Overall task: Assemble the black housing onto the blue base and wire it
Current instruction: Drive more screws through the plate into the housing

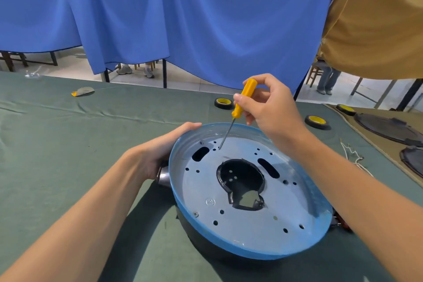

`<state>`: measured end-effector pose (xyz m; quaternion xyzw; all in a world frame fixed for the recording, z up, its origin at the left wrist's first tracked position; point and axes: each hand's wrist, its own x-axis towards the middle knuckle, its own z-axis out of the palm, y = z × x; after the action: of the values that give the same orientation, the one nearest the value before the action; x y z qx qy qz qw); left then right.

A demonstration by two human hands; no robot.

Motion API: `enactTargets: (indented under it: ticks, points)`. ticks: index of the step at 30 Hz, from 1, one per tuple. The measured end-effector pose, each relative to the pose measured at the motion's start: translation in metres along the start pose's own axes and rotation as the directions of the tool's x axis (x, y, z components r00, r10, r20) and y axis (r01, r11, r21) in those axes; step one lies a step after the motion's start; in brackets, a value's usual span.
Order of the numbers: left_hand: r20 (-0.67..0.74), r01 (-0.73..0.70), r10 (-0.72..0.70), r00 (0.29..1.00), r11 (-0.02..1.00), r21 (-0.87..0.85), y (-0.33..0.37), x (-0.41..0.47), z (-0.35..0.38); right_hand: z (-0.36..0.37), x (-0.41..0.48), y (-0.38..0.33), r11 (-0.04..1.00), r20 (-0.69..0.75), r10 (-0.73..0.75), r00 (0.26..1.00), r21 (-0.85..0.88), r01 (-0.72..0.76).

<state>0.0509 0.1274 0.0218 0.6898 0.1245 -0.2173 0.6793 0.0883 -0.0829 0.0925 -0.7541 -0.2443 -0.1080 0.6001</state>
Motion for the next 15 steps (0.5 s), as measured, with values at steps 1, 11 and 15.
enactTargets:
  ticks: [1, 11, 15]
  points:
    - [0.011, -0.003, 0.002, 1.000, 1.000, 0.010, 0.003, 0.003, 0.000, 0.002, 0.002, 0.001, 0.998, 0.007, -0.041, 0.999, -0.049, 0.042]
    - [0.144, 0.013, -0.015, 0.989, 1.000, 0.017, 0.005, 0.027, -0.011, 0.023, 0.026, 0.015, 0.931, 0.090, -0.285, 0.954, -0.210, 0.298]
    - [0.030, -0.187, 0.187, 0.982, 0.982, -0.014, -0.003, 0.036, -0.013, 0.025, 0.030, 0.019, 0.933, 0.114, -0.298, 0.948, -0.175, 0.314]
